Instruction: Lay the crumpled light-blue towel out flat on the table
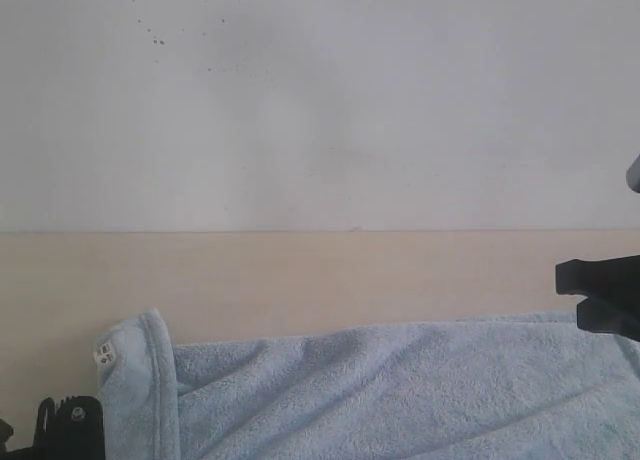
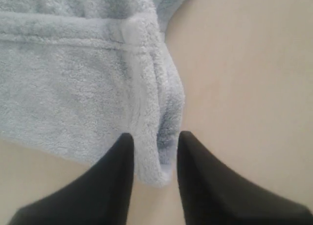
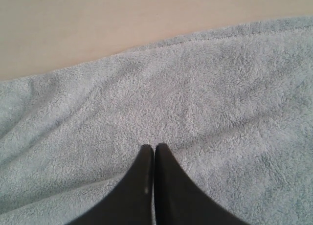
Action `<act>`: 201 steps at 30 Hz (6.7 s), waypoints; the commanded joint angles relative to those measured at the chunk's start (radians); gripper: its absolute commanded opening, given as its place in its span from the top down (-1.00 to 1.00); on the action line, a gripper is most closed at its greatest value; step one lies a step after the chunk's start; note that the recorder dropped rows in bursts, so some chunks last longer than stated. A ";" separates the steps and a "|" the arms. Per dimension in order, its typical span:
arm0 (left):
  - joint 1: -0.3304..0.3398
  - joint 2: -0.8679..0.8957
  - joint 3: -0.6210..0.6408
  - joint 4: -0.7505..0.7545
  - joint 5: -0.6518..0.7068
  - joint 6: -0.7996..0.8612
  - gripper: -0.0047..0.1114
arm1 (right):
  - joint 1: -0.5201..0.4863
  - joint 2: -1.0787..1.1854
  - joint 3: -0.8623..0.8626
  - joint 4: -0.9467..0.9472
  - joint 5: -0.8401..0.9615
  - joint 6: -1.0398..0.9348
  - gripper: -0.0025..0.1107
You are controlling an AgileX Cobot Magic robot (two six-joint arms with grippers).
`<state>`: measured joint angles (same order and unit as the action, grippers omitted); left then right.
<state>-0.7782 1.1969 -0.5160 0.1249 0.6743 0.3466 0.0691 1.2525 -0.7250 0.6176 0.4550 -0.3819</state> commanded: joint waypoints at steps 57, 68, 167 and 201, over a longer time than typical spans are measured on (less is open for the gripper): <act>0.000 0.079 0.166 0.926 0.070 -2.448 0.85 | 0.001 -0.009 0.006 0.059 0.012 -0.032 0.96; 0.000 -0.422 0.178 0.959 0.366 -2.448 0.85 | 0.001 -0.009 0.006 0.080 -0.029 -0.037 0.96; 0.285 0.663 -0.611 0.754 0.085 -1.087 -0.12 | 0.001 0.156 0.006 0.179 0.018 -0.156 0.96; 0.507 0.799 -0.616 1.086 0.388 -1.269 0.85 | 0.001 0.156 0.006 0.214 0.013 -0.237 0.96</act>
<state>-0.2921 2.0084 -1.1281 1.2046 1.0172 -0.9534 0.0691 1.4090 -0.7250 0.8274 0.4760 -0.6157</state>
